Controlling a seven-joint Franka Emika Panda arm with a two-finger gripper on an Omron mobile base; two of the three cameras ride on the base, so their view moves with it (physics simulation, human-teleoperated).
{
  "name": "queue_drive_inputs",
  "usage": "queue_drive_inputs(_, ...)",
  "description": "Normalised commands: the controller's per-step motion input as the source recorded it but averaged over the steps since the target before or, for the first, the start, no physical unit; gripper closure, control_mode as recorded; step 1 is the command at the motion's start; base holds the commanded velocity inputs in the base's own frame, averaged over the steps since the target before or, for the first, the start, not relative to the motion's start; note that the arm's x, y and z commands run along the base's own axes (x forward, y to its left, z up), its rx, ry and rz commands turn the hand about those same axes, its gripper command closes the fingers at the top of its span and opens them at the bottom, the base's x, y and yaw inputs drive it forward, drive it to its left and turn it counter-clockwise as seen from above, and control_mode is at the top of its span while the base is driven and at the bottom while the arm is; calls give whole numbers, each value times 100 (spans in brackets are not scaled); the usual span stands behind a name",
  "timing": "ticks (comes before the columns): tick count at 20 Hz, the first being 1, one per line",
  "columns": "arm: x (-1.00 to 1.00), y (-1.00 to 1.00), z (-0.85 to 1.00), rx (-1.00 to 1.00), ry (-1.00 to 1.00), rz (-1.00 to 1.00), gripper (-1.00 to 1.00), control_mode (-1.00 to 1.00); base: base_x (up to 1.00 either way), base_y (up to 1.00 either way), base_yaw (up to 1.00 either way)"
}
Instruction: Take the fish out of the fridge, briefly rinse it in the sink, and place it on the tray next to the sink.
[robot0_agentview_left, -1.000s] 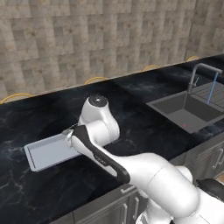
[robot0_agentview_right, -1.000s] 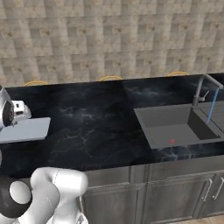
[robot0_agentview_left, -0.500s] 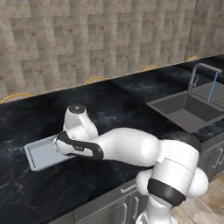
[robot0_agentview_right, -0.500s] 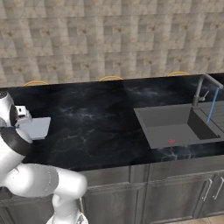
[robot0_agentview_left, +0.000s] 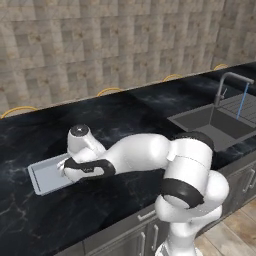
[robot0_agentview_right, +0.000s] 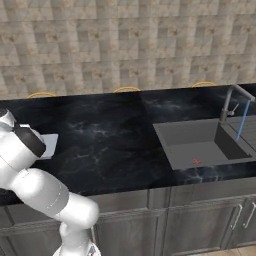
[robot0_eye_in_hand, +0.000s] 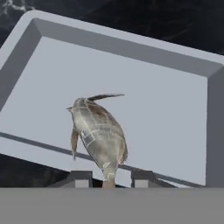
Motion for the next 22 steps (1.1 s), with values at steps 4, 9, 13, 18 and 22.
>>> queue_drive_inputs(4, 35, 0, 0, 1, 1, -6, -100, -100, 0, 0, 0)
queue_drive_inputs(9, -17, -2, 27, 7, -3, -3, -100, -100, 0, 0, 0)
queue_drive_inputs(13, -86, -28, 56, 12, -32, -3, -100, -100, 0, 0, 0)
queue_drive_inputs(18, -100, -79, 36, 20, -40, -3, -100, -100, 0, 0, 0)
queue_drive_inputs(22, -100, -100, 6, 25, -35, -7, -100, -100, 0, 0, 0)
